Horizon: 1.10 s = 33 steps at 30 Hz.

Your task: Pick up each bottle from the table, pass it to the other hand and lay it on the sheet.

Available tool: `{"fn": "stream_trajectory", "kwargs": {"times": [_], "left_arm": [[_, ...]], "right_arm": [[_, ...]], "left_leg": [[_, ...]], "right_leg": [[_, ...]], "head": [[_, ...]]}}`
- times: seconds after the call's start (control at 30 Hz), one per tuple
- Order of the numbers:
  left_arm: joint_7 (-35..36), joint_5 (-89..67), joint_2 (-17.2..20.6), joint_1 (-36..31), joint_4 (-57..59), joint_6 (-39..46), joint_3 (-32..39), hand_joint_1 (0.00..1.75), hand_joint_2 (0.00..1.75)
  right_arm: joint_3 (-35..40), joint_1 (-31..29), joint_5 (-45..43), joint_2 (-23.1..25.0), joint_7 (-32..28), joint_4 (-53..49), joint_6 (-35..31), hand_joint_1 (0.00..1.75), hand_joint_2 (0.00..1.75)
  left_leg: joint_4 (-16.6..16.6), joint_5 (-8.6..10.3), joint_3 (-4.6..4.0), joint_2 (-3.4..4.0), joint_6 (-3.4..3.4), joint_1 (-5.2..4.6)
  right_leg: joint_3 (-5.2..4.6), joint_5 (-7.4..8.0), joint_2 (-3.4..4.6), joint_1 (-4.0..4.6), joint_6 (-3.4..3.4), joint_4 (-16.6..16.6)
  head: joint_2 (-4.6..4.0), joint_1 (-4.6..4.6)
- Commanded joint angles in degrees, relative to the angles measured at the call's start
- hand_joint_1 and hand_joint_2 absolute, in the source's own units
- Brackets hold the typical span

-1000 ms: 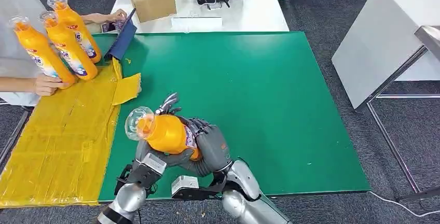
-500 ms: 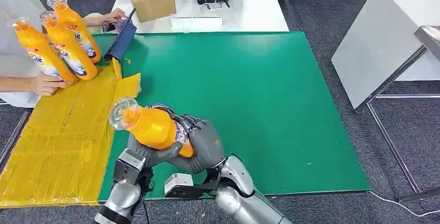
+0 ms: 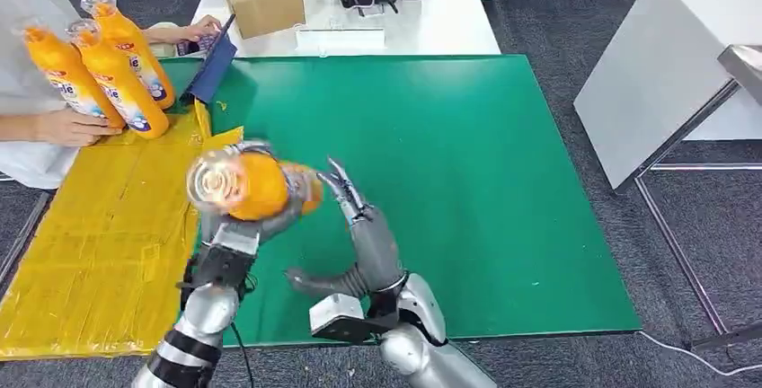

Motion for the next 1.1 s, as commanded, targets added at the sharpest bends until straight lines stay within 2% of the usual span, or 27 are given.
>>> {"fn": "stream_trajectory", "kwargs": {"times": [0.03,0.07,0.1,0.17,0.2,0.3,0.33,0.37,0.4,0.43,0.47,0.53,0.63,0.8,0.87,1.0,1.03,1.07,1.1], "left_arm": [[15.0,-40.5,2.9,-12.6,13.1,7.4,8.4,1.75,1.75],[15.8,-44.0,3.6,-13.5,15.3,7.4,9.3,1.75,1.75],[21.4,-55.4,6.3,-15.5,20.8,7.4,9.1,1.75,1.75],[34.2,-55.4,16.2,-21.4,29.1,6.4,-6.0,1.75,1.75],[38.7,-55.4,17.0,-24.1,34.2,7.4,-14.0,1.75,1.75],[38.7,-55.4,17.0,-24.1,34.2,7.4,-14.0,1.75,1.75],[41.2,-55.4,18.3,-27.6,39.2,1.2,-23.0,1.75,1.75],[39.7,-55.4,17.9,-28.4,41.6,0.6,-24.0,1.75,1.75],[41.8,-55.4,18.9,-31.3,45.4,-3.6,-31.4,1.75,1.75],[41.6,-55.4,17.4,-32.7,51.7,-7.6,-35.7,1.75,1.75],[40.7,-55.4,16.7,-33.0,54.5,-9.7,-37.2,1.75,1.75],[39.1,-55.4,15.0,-32.2,60.1,-12.6,-38.7,1.75,1.75],[40.8,-55.2,13.7,-29.7,65.4,-15.9,-38.4,1.75,1.75],[41.2,-55.4,13.8,-29.4,65.5,-16.1,-38.4,1.75,1.75],[40.6,-55.2,13.2,-29.2,66.4,-22.4,-35.4,1.75,1.75],[40.0,-52.1,13.0,-26.6,66.7,-19.8,-26.9,1.75,1.75],[40.6,-51.8,12.7,-26.3,66.8,-19.5,-25.9,0.68,1.75],[40.4,-51.9,12.4,-26.1,66.8,-18.7,-24.5,0.0,1.75],[39.3,-49.8,12.1,-25.3,65.3,-13.8,-20.8,0.0,1.75]], "right_arm": [[-8.7,7.2,-5.4,-4.3,-2.9,-24.6,-3.6,0.0,0.0],[-9.1,7.5,-6.2,-4.7,-3.0,-26.1,-3.3,0.0,0.0],[-9.4,7.8,-8.8,-5.4,-3.4,-28.4,-1.8,0.0,0.0],[-9.8,7.9,-11.4,-5.8,-3.5,-30.4,0.2,0.0,0.0],[-10.5,8.3,-12.2,-5.8,-3.5,-31.5,0.7,0.0,0.0],[-10.5,8.3,-12.2,-5.8,-3.5,-31.5,0.7,0.0,0.0],[-10.4,8.2,-13.5,-5.7,-3.9,-31.4,2.0,0.0,0.0],[-10.9,8.2,-13.6,-5.5,-4.0,-31.5,2.1,0.0,0.0],[-11.1,7.9,-14.2,-5.7,-4.0,-31.9,3.5,0.0,0.0],[-11.9,8.1,-14.5,-5.8,-3.5,-32.8,4.5,0.0,0.0],[-12.2,8.1,-14.6,-6.0,-3.4,-33.1,5.0,0.0,0.0],[-13.5,8.6,-14.5,-5.7,-3.3,-33.9,4.9,0.0,0.0],[-14.4,9.3,-14.0,-5.7,-3.4,-33.8,5.0,0.0,0.0],[-14.4,9.4,-13.8,-5.5,-3.5,-33.3,5.0,0.0,0.0],[-14.4,9.2,-12.8,-5.3,-2.8,-32.9,5.2,0.0,0.0],[-14.6,9.0,-12.0,-5.1,-2.6,-31.3,4.7,0.0,0.0],[-14.6,9.1,-11.9,-5.2,-2.5,-31.0,4.7,0.0,0.0],[-14.6,9.1,-11.7,-5.2,-2.4,-30.8,4.7,0.0,0.0],[-14.6,9.3,-11.5,-5.5,-1.9,-30.4,4.9,0.0,0.0]], "left_leg": [[0.1,0.0,0.02,-0.49,-0.05,0.04],[0.1,-0.04,0.08,-0.62,-0.08,0.09],[0.1,-0.07,0.17,-0.65,-0.07,0.07],[0.0,-0.02,0.17,-0.32,-0.05,0.05],[0.0,0.06,0.15,-0.35,-0.05,0.0],[0.0,0.1,0.11,-0.56,-0.07,0.03],[0.0,0.07,0.18,-0.5,-0.1,0.06],[0.0,0.06,0.23,-0.37,-0.16,0.05],[0.0,0.08,0.11,-0.28,-0.13,0.06],[0.0,0.06,0.16,-0.49,-0.13,0.06],[0.0,0.09,0.18,-0.66,-0.13,0.07],[-0.1,0.17,0.32,-0.5,-0.09,0.04],[-0.1,0.06,0.4,-0.07,-0.08,0.02],[0.0,0.12,0.08,-0.03,-0.1,0.03],[0.0,0.05,0.24,-0.27,-0.14,0.04],[-0.1,0.09,0.3,-0.07,-0.13,0.04],[-0.1,0.06,0.41,0.0,-0.15,0.01],[-0.1,0.05,0.4,0.0,-0.2,0.03],[-0.1,0.02,0.54,0.0,-0.25,0.03]], "right_leg": [[0.15,-0.14,-0.22,0.01,-0.07,0.1],[0.25,-0.21,-0.22,0.03,-0.1,0.1],[0.33,-0.23,-0.18,0.0,-0.09,0.1],[0.26,-0.1,0.03,0.0,-0.08,0.0],[0.22,-0.07,-0.07,-0.05,-0.08,0.0],[0.22,-0.09,-0.28,-0.01,-0.1,0.0],[0.2,-0.1,-0.17,0.0,-0.13,0.0],[0.19,-0.11,0.01,-0.01,-0.17,0.1],[0.13,-0.07,-0.09,0.02,-0.12,0.1],[0.2,-0.15,-0.23,0.01,-0.12,0.1],[0.27,-0.19,-0.34,0.01,-0.11,0.1],[0.34,-0.14,-0.19,-0.04,-0.1,0.0],[0.38,-0.09,0.25,-0.05,-0.09,0.0],[0.02,-0.05,0.18,0.01,-0.1,0.1],[0.25,-0.18,0.13,-0.02,-0.15,0.1],[0.31,-0.05,0.3,-0.01,-0.13,0.0],[0.39,-0.05,0.44,-0.05,-0.14,0.0],[0.39,-0.01,0.32,-0.02,-0.12,0.0],[0.46,-0.02,0.42,-0.02,-0.16,0.0]], "head": [[0.0,0.11],[0.0,0.09],[0.0,0.07],[0.0,0.11],[0.0,0.07],[0.0,0.11],[0.0,0.07],[0.0,0.07],[0.0,0.04],[0.0,0.04],[0.0,0.09],[0.0,0.04],[0.0,0.09],[0.0,0.07],[0.0,0.09],[0.0,0.09],[0.0,0.09],[0.0,0.11],[0.0,0.07]]}}
